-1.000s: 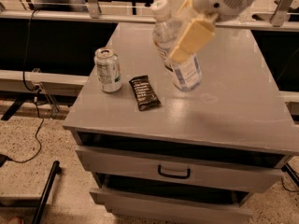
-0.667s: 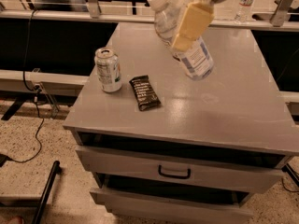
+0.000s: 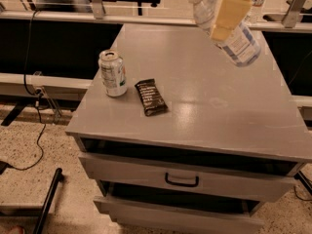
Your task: Knock blue plastic bottle over
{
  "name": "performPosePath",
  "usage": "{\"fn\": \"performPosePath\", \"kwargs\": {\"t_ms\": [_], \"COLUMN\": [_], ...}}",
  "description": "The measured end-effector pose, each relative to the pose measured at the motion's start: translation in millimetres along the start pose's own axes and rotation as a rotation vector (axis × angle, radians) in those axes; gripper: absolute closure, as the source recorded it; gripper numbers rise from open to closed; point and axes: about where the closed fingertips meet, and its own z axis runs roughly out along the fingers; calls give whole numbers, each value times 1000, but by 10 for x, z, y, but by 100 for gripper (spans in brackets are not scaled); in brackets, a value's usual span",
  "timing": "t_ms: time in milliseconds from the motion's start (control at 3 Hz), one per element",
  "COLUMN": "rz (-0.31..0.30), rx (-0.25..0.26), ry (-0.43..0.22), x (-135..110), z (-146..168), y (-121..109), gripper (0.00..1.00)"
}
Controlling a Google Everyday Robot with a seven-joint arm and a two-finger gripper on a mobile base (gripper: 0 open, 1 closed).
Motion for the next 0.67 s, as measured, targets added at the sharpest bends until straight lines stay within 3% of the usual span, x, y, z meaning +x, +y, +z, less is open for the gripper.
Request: {"fn": "performPosePath", "kwargs": {"t_ms": [333, 667], "rz": [-1, 5], "rx": [25, 35], "ry": [-21, 17], "x": [-49, 49], "z": [-27, 135], "y": [-48, -26], "gripper": [100, 100]}}
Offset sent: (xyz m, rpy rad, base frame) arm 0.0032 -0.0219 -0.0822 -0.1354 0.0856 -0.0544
